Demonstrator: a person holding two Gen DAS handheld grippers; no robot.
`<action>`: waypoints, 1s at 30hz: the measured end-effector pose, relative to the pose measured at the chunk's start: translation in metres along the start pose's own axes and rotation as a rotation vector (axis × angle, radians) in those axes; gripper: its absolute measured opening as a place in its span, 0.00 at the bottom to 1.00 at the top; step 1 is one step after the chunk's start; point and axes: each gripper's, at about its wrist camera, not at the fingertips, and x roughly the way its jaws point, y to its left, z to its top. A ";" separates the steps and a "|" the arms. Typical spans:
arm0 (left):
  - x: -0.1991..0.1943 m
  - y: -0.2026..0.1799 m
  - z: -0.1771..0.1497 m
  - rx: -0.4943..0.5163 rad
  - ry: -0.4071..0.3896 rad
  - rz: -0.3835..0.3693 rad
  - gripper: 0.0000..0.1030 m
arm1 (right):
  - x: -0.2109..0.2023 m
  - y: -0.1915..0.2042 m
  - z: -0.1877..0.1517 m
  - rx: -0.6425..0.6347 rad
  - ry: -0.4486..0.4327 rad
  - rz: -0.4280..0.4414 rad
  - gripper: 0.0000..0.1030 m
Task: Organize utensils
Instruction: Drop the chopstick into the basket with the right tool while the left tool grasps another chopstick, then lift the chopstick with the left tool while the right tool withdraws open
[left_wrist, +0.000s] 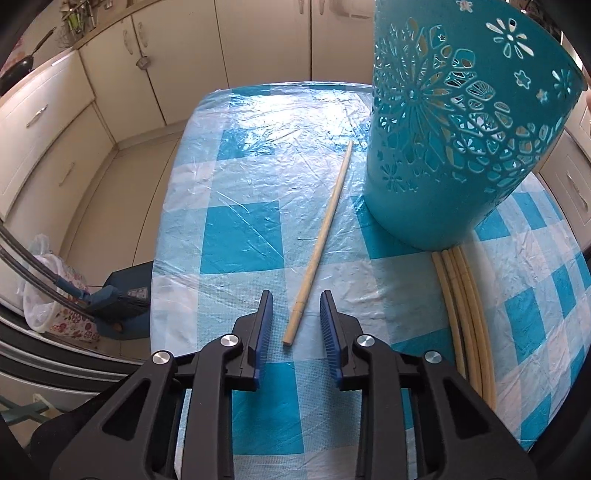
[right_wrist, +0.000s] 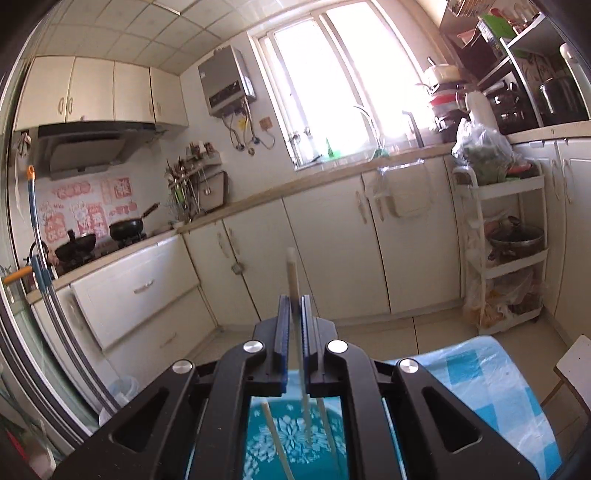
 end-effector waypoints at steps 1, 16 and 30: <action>0.000 -0.001 0.000 0.002 0.000 -0.005 0.17 | -0.003 0.000 -0.002 0.000 0.006 0.001 0.14; -0.054 -0.001 -0.007 0.066 -0.027 -0.028 0.05 | -0.102 -0.042 -0.069 -0.002 0.125 -0.037 0.40; -0.179 -0.006 0.002 0.444 -0.232 0.232 0.05 | -0.102 -0.057 -0.084 0.089 0.186 -0.037 0.40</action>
